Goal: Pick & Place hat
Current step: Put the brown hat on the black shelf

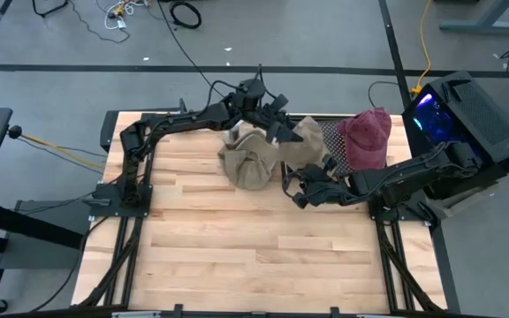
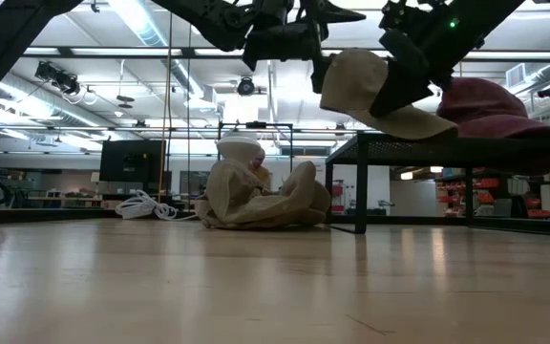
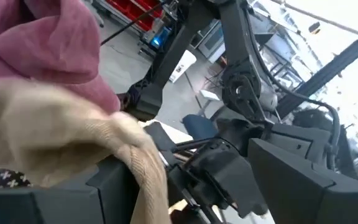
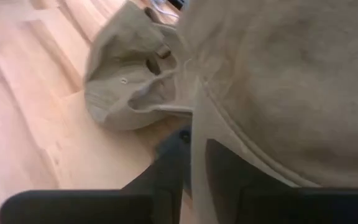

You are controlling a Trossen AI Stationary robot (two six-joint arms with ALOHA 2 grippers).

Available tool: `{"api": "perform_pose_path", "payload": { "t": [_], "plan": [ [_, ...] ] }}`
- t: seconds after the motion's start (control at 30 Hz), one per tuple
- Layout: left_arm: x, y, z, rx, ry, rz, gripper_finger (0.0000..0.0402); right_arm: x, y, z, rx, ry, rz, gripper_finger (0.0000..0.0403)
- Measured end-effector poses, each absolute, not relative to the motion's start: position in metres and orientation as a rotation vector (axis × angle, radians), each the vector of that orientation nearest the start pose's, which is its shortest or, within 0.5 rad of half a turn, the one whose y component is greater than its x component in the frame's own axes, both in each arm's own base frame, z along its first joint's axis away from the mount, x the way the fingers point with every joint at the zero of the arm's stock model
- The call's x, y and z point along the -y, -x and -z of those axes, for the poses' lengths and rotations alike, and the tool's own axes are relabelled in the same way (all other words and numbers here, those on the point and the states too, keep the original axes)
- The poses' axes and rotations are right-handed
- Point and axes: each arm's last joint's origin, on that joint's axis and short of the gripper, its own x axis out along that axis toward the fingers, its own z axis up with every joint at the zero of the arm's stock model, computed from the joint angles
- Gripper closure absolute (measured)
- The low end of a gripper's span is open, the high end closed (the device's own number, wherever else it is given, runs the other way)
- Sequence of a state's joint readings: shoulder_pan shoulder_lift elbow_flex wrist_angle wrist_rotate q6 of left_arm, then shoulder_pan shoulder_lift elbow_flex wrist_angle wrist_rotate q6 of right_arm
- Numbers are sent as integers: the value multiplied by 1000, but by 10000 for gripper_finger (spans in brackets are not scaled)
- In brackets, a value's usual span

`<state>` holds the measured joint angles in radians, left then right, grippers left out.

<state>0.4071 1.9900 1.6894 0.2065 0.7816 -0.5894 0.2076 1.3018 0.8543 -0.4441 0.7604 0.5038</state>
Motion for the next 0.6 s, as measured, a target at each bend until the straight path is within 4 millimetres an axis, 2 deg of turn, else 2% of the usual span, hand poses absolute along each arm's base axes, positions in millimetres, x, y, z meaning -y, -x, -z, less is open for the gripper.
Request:
{"api": "perform_pose_path", "payload": {
  "t": [0.17,0.3,0.6],
  "plan": [
    [-158,-440,-321,-167,503,346,110,-27,-244,-233,-683,-92,767,360],
    [-159,-440,-321,-156,452,359,110,-26,-241,-229,-731,-100,760,375],
    [-179,-432,-321,-163,525,327,110,-26,-242,-229,-738,-116,740,391]
  ]
}}
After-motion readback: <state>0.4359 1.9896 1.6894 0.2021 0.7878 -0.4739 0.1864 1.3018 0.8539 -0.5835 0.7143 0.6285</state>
